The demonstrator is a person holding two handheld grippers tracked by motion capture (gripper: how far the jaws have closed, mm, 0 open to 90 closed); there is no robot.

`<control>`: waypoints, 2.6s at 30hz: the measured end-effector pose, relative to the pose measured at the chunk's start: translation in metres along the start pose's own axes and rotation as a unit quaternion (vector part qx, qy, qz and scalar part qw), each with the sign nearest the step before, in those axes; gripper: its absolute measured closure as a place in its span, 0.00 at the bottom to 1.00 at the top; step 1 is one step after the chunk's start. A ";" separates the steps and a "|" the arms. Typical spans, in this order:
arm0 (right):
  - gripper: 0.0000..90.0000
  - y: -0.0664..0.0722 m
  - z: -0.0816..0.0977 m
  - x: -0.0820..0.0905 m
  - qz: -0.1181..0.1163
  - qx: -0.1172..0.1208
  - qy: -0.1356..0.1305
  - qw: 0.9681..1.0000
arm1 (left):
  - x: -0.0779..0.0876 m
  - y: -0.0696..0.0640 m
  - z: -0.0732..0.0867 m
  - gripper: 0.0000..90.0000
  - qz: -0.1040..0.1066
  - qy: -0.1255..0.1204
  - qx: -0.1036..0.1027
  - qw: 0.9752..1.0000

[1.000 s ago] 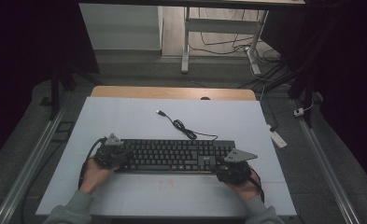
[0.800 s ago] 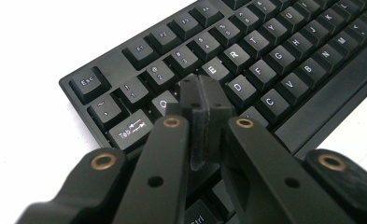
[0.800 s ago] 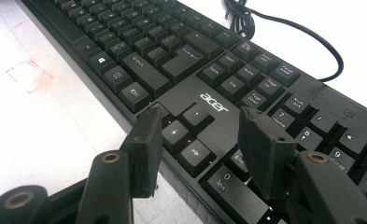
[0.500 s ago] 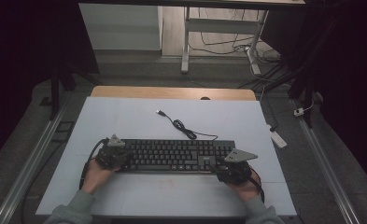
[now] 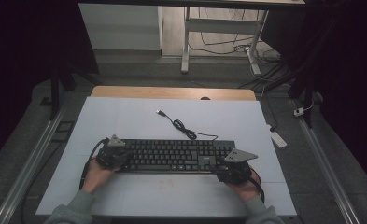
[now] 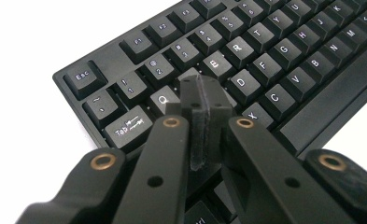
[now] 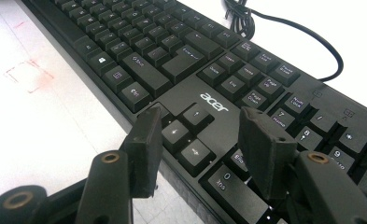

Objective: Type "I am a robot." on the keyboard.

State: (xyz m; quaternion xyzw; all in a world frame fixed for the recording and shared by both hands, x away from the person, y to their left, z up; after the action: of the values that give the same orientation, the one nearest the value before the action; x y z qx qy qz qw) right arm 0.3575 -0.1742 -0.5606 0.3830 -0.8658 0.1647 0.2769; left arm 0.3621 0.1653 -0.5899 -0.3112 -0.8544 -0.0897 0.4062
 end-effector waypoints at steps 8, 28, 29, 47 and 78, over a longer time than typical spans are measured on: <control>0.56 0.000 0.000 0.000 0.002 0.000 0.000 1.000 | 0.002 -0.001 -0.002 0.98 0.004 -0.012 0.001 1.000; 0.55 -0.003 0.002 0.004 0.003 -0.003 -0.001 1.000 | 0.032 -0.005 -0.021 0.44 0.046 -0.091 0.029 0.994; 0.55 -0.004 0.002 0.004 0.003 -0.003 -0.003 1.000 | 0.032 -0.005 -0.022 0.44 0.047 -0.091 0.027 0.994; 0.55 -0.005 0.006 0.012 0.004 -0.002 -0.009 1.000 | 0.037 -0.020 -0.028 0.43 0.076 -0.100 0.009 0.992; 0.55 -0.006 0.006 0.009 0.004 -0.001 -0.007 1.000 | 0.023 -0.066 -0.030 0.88 0.140 -0.078 -0.058 0.985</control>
State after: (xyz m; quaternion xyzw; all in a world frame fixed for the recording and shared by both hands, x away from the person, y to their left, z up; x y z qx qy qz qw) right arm 0.3549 -0.1863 -0.5594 0.3800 -0.8695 0.1622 0.2705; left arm 0.3307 0.1119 -0.5459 -0.4566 -0.8251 -0.0565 0.3279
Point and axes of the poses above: each handheld gripper's, and its own axes: x roughly backward along the jaws, z roughly out of its underside, y roughly to its left, the point moved 9 cm from there along -x, roughly forward along the jaws, and after that the axes turned 3 degrees about z, right-handed, at the moved point
